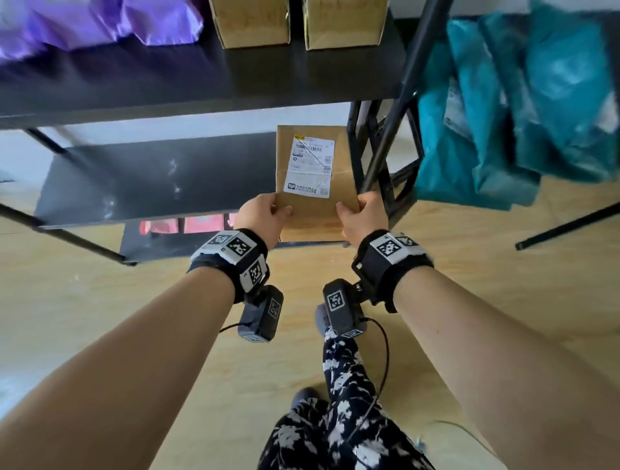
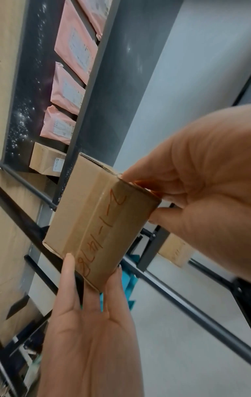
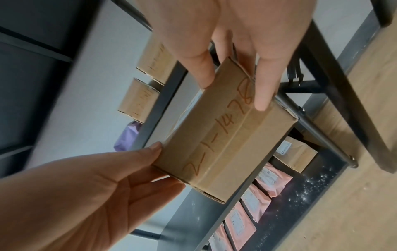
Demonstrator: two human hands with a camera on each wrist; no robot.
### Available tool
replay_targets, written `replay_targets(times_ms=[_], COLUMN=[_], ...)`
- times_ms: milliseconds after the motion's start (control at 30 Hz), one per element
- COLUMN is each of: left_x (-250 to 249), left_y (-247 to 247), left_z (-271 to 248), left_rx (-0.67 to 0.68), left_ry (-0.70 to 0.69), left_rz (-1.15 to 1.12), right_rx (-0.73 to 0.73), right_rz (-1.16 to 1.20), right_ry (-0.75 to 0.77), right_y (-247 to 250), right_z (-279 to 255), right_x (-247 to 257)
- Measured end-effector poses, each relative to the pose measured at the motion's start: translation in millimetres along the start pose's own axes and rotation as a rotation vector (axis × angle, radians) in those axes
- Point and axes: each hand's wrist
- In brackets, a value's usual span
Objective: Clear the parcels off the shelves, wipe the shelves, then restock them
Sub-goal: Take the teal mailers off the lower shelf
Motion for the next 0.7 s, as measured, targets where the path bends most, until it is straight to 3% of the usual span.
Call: replay_targets(times_ms=[333,700], left_x=[-78,-205], left_y=[34,11], left_z=[-108,-111], left_rx=[-0.010,0.095], left_ry=[-0.147,-0.388], left_rz=[0.006,-0.075], right_rx=[-0.079,-0.297], right_rz=[0.059,0.145], right_ry=[0.081,0.129], right_y=[94,233], right_z=[-94,-91], right_x=[1,-1])
Point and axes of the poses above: each hand's wrist, its own z-axis towards the middle knuckle, its own y-axis out of the back of the hand, x = y × z, and after that the axes turned 7 degrees about -z, right-handed
